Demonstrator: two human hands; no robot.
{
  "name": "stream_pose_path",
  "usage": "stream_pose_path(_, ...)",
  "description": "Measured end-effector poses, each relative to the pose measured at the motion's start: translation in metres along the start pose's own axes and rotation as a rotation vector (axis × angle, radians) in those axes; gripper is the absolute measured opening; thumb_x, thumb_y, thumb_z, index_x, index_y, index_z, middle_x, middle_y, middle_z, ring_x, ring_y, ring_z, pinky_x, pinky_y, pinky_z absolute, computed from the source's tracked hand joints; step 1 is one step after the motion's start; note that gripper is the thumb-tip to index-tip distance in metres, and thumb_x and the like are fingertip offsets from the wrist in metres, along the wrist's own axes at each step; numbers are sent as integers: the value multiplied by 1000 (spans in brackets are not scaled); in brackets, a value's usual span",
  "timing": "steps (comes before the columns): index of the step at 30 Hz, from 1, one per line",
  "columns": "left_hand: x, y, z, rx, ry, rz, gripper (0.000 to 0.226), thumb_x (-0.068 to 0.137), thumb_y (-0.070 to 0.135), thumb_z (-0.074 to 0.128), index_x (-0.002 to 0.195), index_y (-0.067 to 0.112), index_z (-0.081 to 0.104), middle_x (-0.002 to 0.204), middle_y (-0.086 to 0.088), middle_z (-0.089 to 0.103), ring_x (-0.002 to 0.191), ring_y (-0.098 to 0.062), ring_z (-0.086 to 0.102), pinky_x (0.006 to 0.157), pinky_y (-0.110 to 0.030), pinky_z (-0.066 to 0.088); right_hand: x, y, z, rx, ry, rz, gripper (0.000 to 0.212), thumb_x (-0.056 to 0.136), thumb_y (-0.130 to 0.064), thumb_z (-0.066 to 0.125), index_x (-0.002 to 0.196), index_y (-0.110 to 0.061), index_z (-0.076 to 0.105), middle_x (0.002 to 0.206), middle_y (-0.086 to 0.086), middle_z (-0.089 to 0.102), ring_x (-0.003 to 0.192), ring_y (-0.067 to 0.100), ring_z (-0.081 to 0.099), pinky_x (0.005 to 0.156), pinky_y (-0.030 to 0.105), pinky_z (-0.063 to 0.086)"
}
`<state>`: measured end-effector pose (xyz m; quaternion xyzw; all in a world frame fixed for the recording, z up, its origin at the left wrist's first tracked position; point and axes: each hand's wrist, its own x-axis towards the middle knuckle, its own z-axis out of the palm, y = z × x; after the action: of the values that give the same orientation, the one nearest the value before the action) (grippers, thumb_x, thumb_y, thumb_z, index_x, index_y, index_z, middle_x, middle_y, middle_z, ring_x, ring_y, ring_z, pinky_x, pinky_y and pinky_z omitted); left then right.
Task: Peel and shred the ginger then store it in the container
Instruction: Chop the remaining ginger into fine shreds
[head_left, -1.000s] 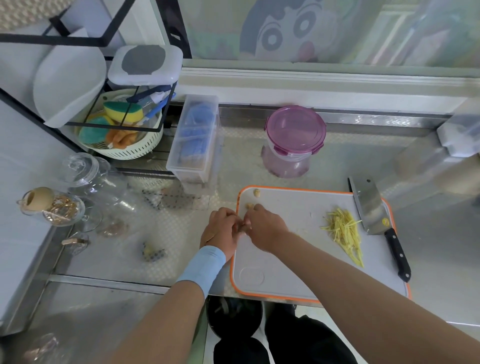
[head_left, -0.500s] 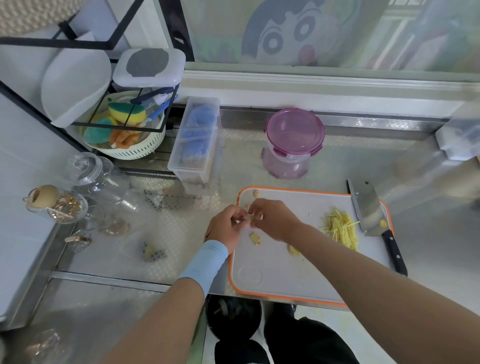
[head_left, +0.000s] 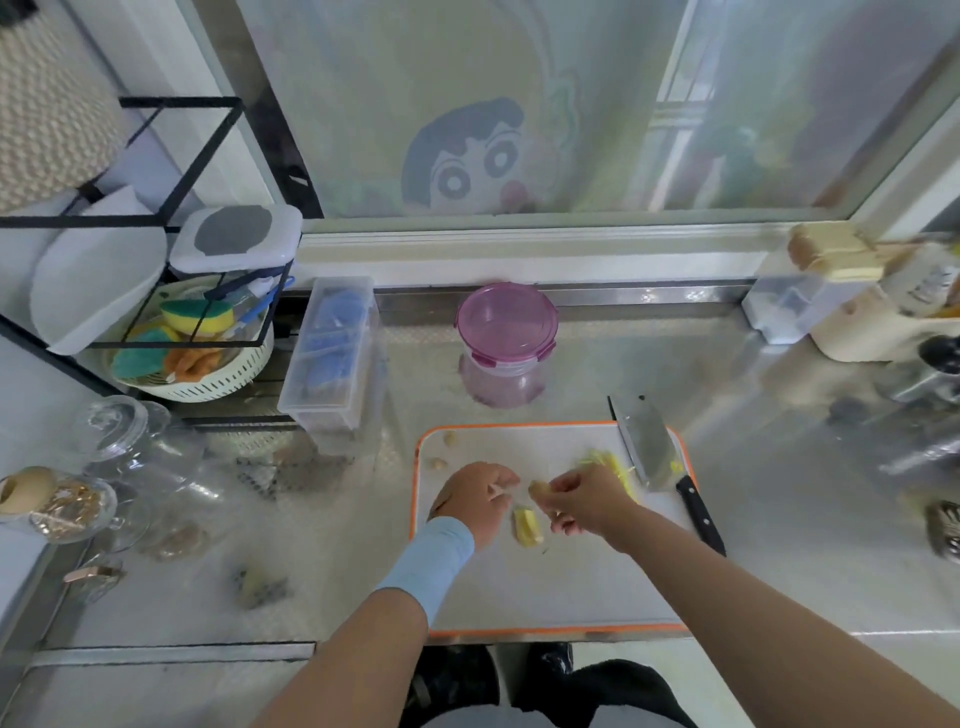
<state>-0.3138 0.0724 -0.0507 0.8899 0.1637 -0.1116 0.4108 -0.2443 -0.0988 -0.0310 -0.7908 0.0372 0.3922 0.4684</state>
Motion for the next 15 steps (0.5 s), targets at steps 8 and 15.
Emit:
stream_pose_path(8, -12, -16, 43, 326, -93, 335, 23, 90, 16, 55, 105, 19, 72, 112, 6, 56, 108, -15, 47, 94, -31, 41, -3, 43, 6, -13, 80, 10, 24, 86, -21, 75, 102, -8, 62, 69, 7, 71, 51, 22, 64, 43, 22, 45)
stream_pose_path(15, -8, -21, 45, 317, -52, 392, 24, 93, 22, 57, 111, 18, 73, 114, 7, 61, 111, -10, 49, 95, -18, 37, 2, 47, 8, 84, 141, 22, 21, 88, -18, 74, 104, -6, 67, 61, 8, 68, 49, 21, 63, 47, 26, 50)
